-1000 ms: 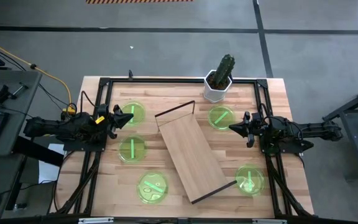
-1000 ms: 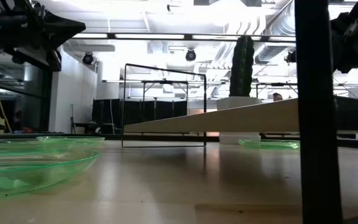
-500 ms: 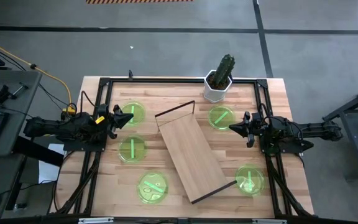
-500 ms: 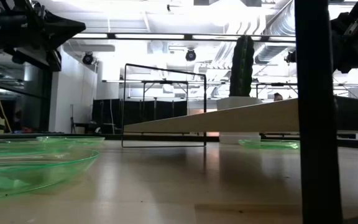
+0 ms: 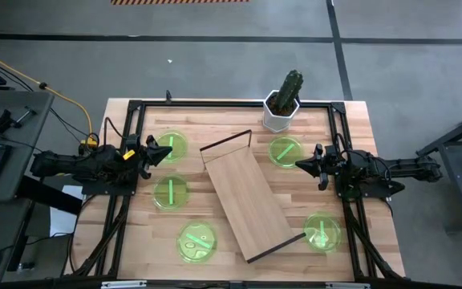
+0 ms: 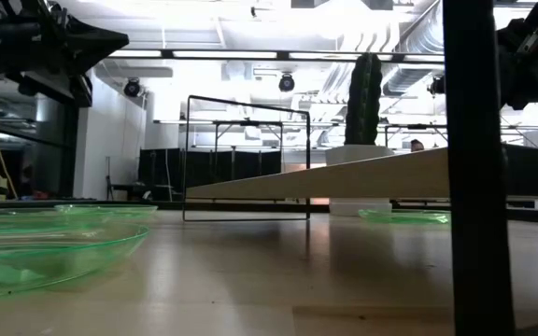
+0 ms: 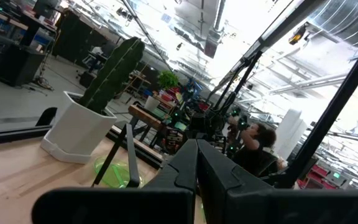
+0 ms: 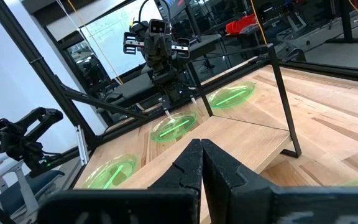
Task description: Place and stack plates onto a shelf
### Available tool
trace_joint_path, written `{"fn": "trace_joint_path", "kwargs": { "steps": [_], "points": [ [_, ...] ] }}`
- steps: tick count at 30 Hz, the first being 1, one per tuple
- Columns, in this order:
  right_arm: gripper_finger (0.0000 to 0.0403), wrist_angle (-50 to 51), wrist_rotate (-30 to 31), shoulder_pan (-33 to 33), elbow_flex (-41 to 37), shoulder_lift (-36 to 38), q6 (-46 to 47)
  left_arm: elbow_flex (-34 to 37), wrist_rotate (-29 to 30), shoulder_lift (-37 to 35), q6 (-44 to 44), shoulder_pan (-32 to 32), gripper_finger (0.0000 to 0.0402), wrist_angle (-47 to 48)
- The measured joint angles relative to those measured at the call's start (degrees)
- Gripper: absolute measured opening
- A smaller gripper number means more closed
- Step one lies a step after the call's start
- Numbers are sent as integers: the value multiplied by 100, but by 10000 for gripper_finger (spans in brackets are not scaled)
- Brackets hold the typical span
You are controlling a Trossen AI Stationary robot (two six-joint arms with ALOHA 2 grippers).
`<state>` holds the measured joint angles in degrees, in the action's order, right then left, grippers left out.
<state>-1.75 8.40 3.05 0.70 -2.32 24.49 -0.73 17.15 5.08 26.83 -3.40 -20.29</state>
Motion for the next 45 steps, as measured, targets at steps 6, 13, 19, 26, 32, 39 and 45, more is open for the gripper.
{"fn": "trace_joint_path", "kwargs": {
  "steps": [6,13,19,26,32,39,45],
  "points": [
    [0,-1,0,-2,0,1,5,0,8,0,106,0,1,-59],
    [0,1,0,0,-1,1,-5,-243,307,200,416,-2,4,-338],
    [0,0,0,0,-1,-1,-3,-1611,896,1255,659,249,63,1652],
    [0,-1,0,-1,0,0,3,-3652,753,3052,722,1684,155,4654],
    [0,-1,0,-1,-1,1,-3,-4521,-520,4941,457,3566,198,5568],
    [0,1,-1,-1,0,0,4,-4704,-1246,6639,459,4825,209,6528],
    [0,1,0,0,1,1,3,-4710,-1119,7288,314,5116,209,6343]
  ]
}}
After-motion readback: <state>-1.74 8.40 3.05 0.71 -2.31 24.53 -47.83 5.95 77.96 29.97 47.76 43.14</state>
